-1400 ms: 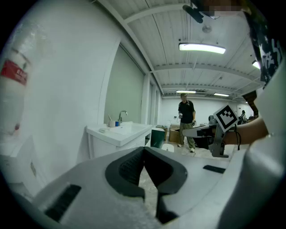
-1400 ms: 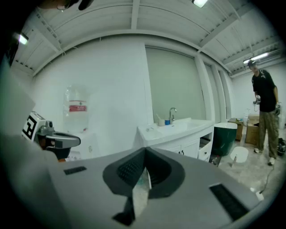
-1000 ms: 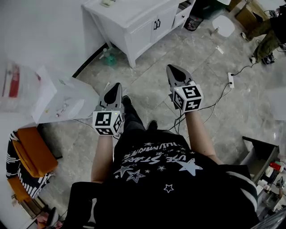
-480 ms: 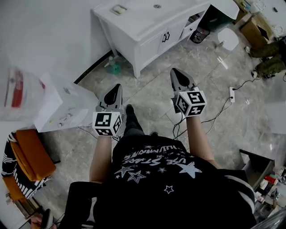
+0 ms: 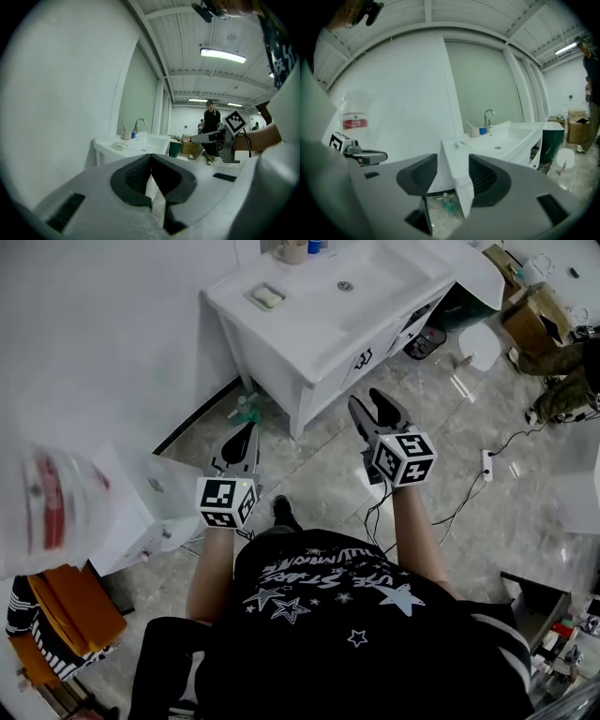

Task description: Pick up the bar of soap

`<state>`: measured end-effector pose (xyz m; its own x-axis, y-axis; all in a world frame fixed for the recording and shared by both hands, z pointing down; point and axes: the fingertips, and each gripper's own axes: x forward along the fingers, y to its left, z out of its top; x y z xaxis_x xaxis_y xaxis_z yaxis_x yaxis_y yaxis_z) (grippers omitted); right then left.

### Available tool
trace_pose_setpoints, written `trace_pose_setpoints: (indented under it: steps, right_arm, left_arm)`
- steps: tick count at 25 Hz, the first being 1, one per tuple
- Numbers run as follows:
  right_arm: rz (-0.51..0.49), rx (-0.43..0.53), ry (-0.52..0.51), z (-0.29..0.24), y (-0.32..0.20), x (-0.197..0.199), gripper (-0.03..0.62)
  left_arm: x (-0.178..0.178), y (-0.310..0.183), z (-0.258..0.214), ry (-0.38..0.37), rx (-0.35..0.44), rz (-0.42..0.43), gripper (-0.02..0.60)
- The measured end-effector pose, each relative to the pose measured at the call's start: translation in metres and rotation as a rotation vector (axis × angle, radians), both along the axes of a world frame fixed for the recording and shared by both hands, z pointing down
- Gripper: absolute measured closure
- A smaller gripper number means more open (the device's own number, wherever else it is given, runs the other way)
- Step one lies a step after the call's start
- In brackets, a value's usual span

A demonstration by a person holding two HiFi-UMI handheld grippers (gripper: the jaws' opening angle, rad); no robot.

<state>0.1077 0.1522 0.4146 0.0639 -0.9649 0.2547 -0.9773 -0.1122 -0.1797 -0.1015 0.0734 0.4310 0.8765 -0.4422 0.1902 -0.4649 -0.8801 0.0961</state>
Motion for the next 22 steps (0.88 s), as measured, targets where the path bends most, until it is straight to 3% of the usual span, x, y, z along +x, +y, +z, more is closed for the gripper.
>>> trace_pose_setpoints:
  steps: [4,12,22]
  right_arm:
    - [0.031,-0.078,-0.02,0.009,-0.039,0.003,0.336]
    - [0.082,-0.129,-0.072,0.018,-0.08,0.015,0.324]
    - [0.009,-0.153,-0.085,0.022,-0.177,0.068,0.329]
  left_arm:
    - [0.004,-0.047,0.004,0.009,-0.03,0.018,0.572]
    - [0.01,-0.101,0.018,0.031,-0.088,0.044,0.572]
    - [0.014,-0.156,0.032,-0.001,-0.106,-0.101,0.572]
